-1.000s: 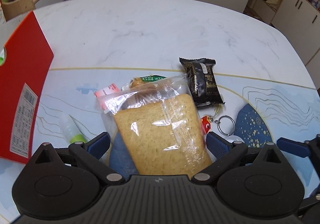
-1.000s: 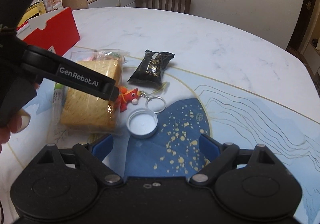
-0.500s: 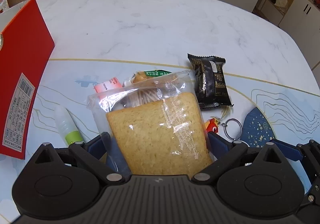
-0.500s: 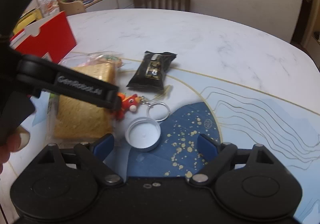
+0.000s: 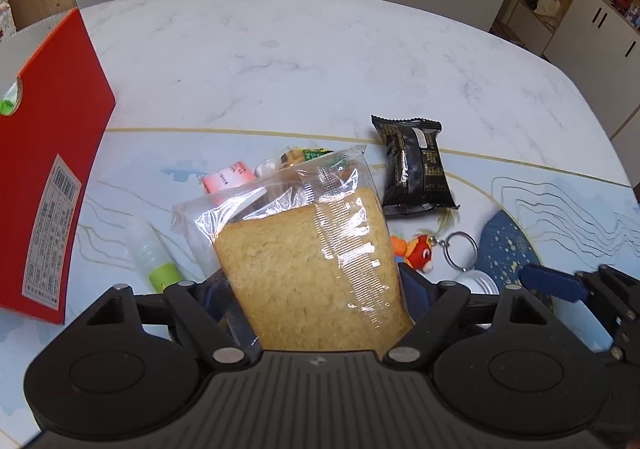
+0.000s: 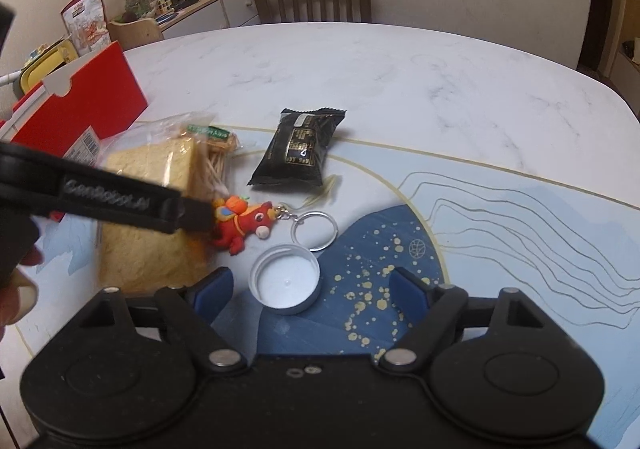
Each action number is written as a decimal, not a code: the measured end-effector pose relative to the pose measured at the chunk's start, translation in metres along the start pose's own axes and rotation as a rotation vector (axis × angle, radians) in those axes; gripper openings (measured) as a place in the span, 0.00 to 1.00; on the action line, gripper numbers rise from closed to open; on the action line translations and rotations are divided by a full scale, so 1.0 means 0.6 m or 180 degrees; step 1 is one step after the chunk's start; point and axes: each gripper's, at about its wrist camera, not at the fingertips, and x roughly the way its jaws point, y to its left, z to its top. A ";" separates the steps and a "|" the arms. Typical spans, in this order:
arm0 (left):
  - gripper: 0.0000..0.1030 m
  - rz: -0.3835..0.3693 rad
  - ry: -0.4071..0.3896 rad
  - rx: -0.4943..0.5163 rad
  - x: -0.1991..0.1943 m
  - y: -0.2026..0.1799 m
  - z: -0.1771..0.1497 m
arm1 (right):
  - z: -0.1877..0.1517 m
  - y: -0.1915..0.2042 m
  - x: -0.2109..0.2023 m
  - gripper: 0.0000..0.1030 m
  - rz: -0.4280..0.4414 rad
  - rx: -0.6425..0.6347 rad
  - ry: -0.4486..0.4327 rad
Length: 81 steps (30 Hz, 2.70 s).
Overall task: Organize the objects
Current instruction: 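Grasp the bagged bread with the left gripper while the right gripper grasps the white tin lid, then carry the bread and tin lid with both grippers over the red box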
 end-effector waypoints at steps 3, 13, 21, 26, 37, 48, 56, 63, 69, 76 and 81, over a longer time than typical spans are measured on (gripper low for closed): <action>0.80 -0.0062 -0.0016 -0.0009 -0.014 0.008 -0.007 | 0.001 0.005 0.001 0.75 -0.0014 -0.0057 -0.0001; 0.80 -0.0077 0.0125 0.0107 -0.038 0.015 -0.025 | 0.003 0.049 0.007 0.38 -0.0170 -0.0374 0.0022; 0.80 -0.0150 0.0131 0.0156 -0.070 0.034 -0.030 | 0.004 0.067 -0.019 0.37 -0.0218 -0.0404 0.0018; 0.80 -0.0244 0.0105 0.0225 -0.111 0.052 -0.024 | 0.016 0.095 -0.066 0.37 -0.0138 -0.0440 -0.0064; 0.80 -0.0464 -0.0106 0.0417 -0.216 0.127 0.005 | 0.065 0.180 -0.143 0.37 0.0025 -0.0492 -0.0273; 0.80 -0.0421 -0.0256 0.0332 -0.270 0.271 0.041 | 0.120 0.300 -0.143 0.37 0.0113 -0.0791 -0.0337; 0.80 -0.0354 -0.0327 0.0177 -0.284 0.388 0.065 | 0.167 0.398 -0.123 0.37 0.0264 -0.0883 -0.0342; 0.80 -0.0118 -0.0456 0.0197 -0.272 0.479 0.101 | 0.216 0.485 -0.090 0.37 0.0244 -0.1068 -0.0423; 0.80 0.0049 -0.0439 0.0218 -0.242 0.540 0.122 | 0.251 0.536 -0.043 0.37 0.0224 -0.1071 -0.0375; 0.80 0.0164 -0.0307 0.0287 -0.194 0.575 0.145 | 0.272 0.571 0.016 0.37 0.0137 -0.1055 -0.0304; 0.80 0.0246 -0.0211 0.0468 -0.158 0.575 0.156 | 0.282 0.588 0.068 0.37 0.0010 -0.1072 -0.0212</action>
